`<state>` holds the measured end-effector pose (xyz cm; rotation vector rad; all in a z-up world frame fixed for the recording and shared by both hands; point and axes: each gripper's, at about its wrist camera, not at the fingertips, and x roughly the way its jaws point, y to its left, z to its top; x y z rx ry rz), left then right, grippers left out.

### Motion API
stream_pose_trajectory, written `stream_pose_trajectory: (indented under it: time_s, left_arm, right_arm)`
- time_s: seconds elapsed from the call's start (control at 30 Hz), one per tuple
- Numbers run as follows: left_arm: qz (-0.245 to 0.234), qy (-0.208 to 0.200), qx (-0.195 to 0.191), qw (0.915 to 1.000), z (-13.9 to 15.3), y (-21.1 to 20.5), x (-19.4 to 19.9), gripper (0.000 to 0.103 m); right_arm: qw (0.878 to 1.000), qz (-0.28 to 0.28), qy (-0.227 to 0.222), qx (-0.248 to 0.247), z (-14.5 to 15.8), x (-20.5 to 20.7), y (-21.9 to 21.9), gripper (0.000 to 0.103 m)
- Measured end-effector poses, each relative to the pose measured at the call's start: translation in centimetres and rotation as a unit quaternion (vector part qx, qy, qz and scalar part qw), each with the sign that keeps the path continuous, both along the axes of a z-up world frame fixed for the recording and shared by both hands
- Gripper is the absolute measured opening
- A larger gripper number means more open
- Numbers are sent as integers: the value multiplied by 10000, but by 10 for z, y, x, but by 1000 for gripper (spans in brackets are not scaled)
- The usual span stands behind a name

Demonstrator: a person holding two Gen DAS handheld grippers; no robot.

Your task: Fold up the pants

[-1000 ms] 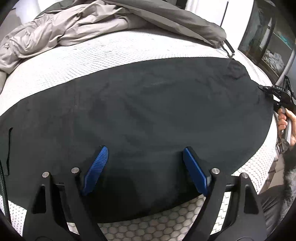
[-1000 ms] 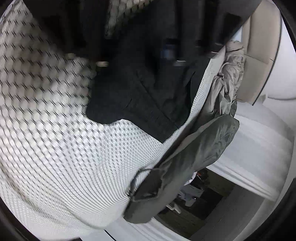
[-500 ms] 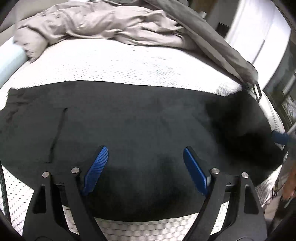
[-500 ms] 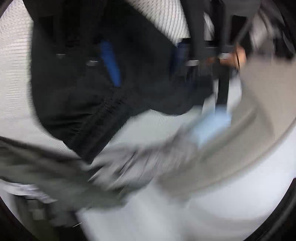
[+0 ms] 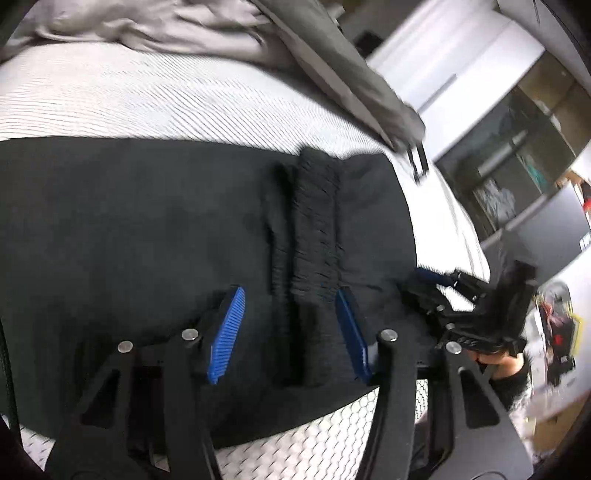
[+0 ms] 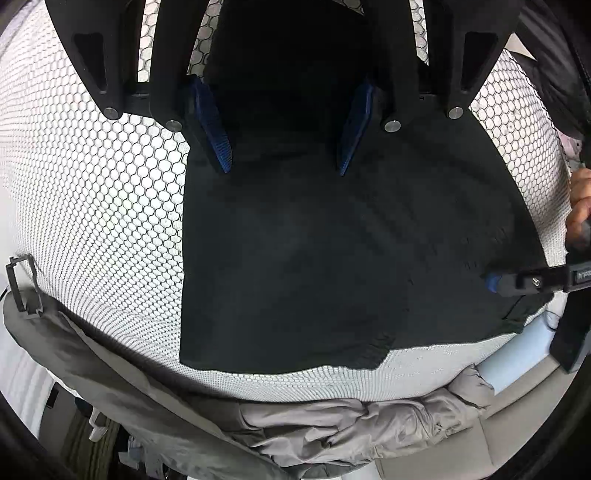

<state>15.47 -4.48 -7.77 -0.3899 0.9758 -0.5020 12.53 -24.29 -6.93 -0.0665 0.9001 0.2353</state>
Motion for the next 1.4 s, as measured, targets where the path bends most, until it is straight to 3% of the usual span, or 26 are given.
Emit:
stream_pose_trajectory:
  time_s: [0.1, 0.23, 0.27, 0.3, 0.4, 0.53, 0.67, 0.77, 0.83, 0.87, 0.93, 1.03, 1.13, 1.2, 1.3, 1.33, 1.4]
  left_arm:
    - [-72, 257, 197, 9995, -13, -18, 21, 49]
    - [-37, 323, 106, 9994, -16, -29, 46, 51]
    - [66, 343, 65, 9994, -16, -29, 50, 46]
    - [212, 319, 45, 9993, -16, -29, 52, 29]
    - [336, 52, 204, 9992, -12, -36, 48, 16]
    - [421, -396, 194, 9981, 12, -36, 33, 7]
    - [718, -819, 296, 9936, 42, -4, 14, 6]
    - [1128, -915, 570, 9878, 51, 35, 3, 6]
    - [1509, -739, 964, 9811, 38, 53, 3, 7]
    - [1523, -452, 1159, 9805, 22, 61, 9, 10]
    - [1606, -186, 1079, 9809, 5, 68, 16, 18]
    - [1556, -207, 1025, 9823, 7, 71, 15, 19]
    - [1589, -184, 1081, 9812, 13, 69, 11, 20]
    - [1589, -233, 1124, 9806, 16, 63, 12, 20]
    - [1576, -273, 1251, 9792, 21, 57, 13, 26]
    - [1610, -221, 1294, 9782, 19, 57, 13, 26]
    - [1596, -144, 1297, 9785, 15, 56, 13, 26]
  right_arm:
    - [9995, 39, -72, 299, 4, -5, -8, 61]
    - [9994, 107, -62, 328, 2, -8, -9, 62]
    - [9993, 112, -67, 354, 1, -7, -11, 62]
    - [9992, 114, -71, 384, 1, -7, -12, 63]
    - [9987, 70, -54, 497, 5, -14, -15, 65]
    - [9986, -7, -50, 526, 9, -9, -5, 68]
    - [9971, -131, -57, 751, 10, 8, 7, 68]
    - [9959, -118, -88, 893, 15, 18, 18, 68]
    - [9968, -64, -45, 802, 15, 19, 23, 69]
    - [9978, -69, 25, 656, 12, 22, 27, 71]
    - [9977, -87, 176, 647, 7, 17, 19, 71]
    - [9939, -214, 346, 1030, 8, 10, -1, 71]
    - [9804, -129, 562, 1884, 5, -12, -30, 71]
    - [9662, 29, 784, 2457, -3, -19, -41, 66]
    - [9502, 204, 911, 2973, -13, -20, -40, 46]
    - [9478, 327, 950, 3027, -15, -22, -37, 32]
    - [9527, 493, 916, 2854, -13, -26, -27, 18]
